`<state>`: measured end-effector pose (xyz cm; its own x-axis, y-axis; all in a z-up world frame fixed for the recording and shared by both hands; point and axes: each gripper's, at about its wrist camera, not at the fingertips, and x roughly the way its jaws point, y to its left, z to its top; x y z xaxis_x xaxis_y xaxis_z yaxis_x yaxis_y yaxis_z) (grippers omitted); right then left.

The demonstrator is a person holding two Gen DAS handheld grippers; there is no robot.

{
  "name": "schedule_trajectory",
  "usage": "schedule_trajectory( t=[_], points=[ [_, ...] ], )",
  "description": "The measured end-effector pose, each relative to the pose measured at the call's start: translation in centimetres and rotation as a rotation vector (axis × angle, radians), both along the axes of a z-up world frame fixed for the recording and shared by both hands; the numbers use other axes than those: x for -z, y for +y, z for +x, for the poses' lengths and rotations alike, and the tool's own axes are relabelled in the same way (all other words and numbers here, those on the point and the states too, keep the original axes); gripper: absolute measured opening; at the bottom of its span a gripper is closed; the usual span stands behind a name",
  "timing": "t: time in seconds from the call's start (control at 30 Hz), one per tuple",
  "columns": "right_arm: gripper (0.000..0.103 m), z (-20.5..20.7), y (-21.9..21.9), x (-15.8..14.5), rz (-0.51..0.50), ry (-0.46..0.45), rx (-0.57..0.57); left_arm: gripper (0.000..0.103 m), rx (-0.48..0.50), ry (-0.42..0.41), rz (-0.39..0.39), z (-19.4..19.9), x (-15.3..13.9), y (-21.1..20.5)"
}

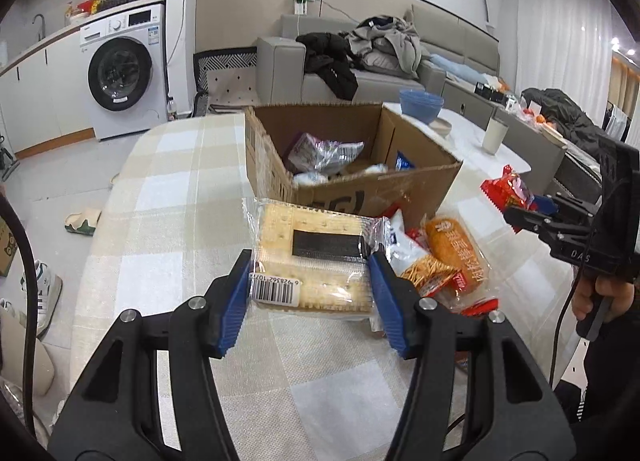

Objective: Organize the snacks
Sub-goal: 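Lift the cracker pack with the left tool while the right tool lifts the Oreo pack over the box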

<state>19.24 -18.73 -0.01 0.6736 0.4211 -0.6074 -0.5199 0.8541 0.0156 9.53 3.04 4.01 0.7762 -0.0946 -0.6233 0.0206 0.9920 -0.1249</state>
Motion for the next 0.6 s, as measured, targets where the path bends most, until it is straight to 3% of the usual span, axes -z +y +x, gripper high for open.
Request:
schedule_trajectory(
  t=[0.3,0.6],
  points=[
    [0.051,0.1,0.6,-1.4,0.059,-0.031,-0.002,0.054,-0.039,-0.060,-0.022,-0.6,-2.9,1.0],
    [0.051,1.0,2.0,-2.7,0.094,-0.059,-0.019,0.054,-0.044,-0.084,-0.036,1.3,-5.2,0.7]
  ],
)
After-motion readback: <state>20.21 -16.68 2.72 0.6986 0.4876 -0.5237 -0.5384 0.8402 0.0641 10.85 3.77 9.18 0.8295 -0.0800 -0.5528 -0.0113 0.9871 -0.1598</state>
